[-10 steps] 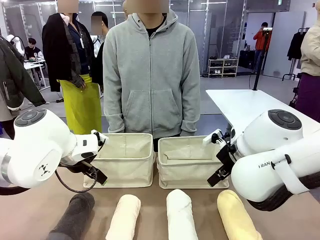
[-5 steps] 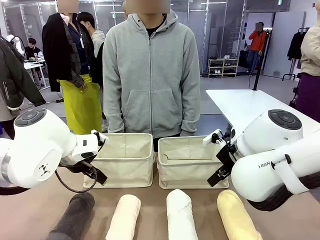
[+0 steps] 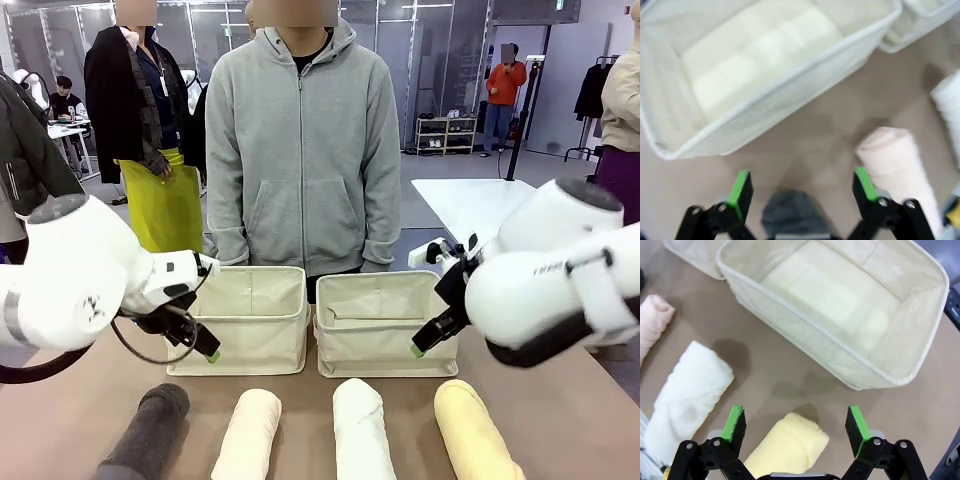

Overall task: Divide the towels into two baskets.
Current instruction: Pick up one hotel-folded towel and place it in the Fabric basket indicated by the person.

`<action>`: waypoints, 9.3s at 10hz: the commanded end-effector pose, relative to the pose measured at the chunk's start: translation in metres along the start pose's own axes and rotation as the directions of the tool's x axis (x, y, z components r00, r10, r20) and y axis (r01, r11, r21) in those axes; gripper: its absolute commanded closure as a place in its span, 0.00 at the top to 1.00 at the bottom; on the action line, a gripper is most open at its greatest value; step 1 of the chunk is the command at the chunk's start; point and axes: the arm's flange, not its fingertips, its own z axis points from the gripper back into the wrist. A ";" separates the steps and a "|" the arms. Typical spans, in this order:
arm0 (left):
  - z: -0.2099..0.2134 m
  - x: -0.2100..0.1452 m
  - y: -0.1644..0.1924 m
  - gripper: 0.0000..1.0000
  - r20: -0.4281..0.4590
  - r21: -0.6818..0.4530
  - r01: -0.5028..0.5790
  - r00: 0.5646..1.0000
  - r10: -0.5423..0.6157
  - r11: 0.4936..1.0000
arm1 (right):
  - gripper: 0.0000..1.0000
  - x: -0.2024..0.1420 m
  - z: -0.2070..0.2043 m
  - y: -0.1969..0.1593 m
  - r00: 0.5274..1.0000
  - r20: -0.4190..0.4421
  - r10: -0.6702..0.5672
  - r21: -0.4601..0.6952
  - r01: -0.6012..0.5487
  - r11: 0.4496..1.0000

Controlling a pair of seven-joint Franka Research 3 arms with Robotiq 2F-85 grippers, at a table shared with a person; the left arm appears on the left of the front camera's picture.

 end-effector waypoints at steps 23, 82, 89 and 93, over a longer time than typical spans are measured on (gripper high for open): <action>0.205 -0.302 0.237 1.00 0.243 -0.765 -0.402 0.544 0.803 0.504 | 1.00 -0.288 0.169 -0.254 0.522 -0.004 -0.853 0.845 0.457 0.276; 0.205 -0.302 0.237 1.00 0.243 -0.765 -0.402 0.544 0.803 0.504 | 0.18 0.006 0.091 0.033 0.951 -0.308 0.013 0.034 -0.002 0.999; 0.205 -0.302 0.237 1.00 0.243 -0.765 -0.402 0.544 0.803 0.504 | 0.18 0.038 0.117 0.069 0.920 -0.260 0.293 0.018 -0.299 0.954; 0.205 -0.302 0.237 1.00 0.243 -0.765 -0.402 0.544 0.803 0.504 | 0.35 0.065 0.120 0.071 0.868 -0.227 0.441 -0.053 -0.463 0.885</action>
